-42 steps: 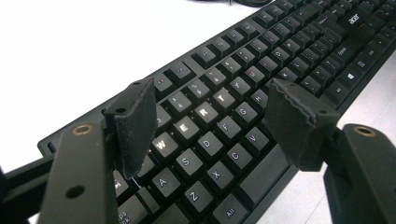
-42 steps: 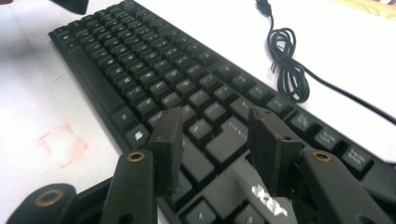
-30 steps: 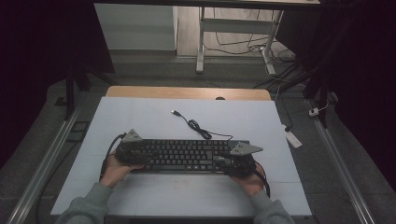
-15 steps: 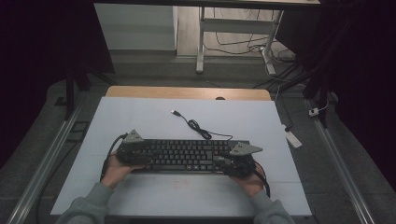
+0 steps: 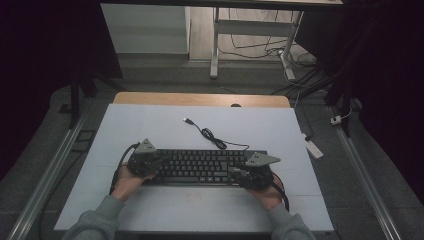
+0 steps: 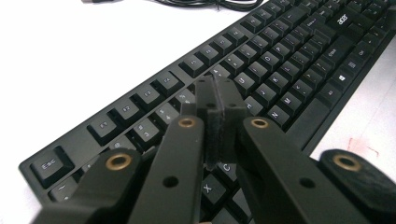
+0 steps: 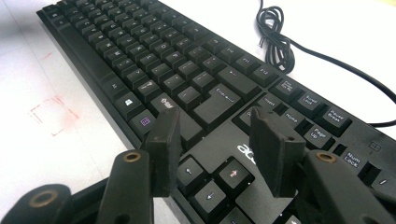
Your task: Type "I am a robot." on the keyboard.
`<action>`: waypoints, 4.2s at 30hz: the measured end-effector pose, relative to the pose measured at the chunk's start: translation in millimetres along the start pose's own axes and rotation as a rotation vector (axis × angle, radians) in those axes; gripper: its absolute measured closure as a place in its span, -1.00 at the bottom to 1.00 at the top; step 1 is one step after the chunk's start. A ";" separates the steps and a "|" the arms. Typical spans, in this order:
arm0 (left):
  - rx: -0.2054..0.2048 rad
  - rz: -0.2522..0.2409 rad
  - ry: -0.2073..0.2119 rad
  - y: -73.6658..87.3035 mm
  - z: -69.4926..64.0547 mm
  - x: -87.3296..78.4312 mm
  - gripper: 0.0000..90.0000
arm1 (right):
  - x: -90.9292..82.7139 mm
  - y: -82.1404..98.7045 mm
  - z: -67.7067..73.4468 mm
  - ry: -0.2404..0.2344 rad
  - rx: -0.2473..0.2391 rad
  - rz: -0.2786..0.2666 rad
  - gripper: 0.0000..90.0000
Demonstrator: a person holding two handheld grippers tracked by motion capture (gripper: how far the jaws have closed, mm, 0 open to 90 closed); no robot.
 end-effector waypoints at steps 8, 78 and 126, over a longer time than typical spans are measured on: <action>0.009 0.025 -0.002 -4.5 -3.4 15.8 0.98 | -0.1 0.3 -0.8 0.005 0.002 0.002 0.20; -0.069 -0.020 0.014 3.9 4.8 -27.6 -0.22 | -1.9 2.6 -7.1 0.023 0.011 0.011 0.19; -0.050 0.023 0.014 4.6 -1.4 -16.9 -0.42 | 65.1 -37.8 40.6 -0.131 -0.070 0.074 0.99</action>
Point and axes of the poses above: each handheld gripper's, and its own axes: x roughly forward along the jaws, y roughly out of its underside, z roughly to its left, the point moved 6 cm from there along x, roughly forward along the jaws, and after that the axes turned 5 degrees about -y, right-handed, at the moved point
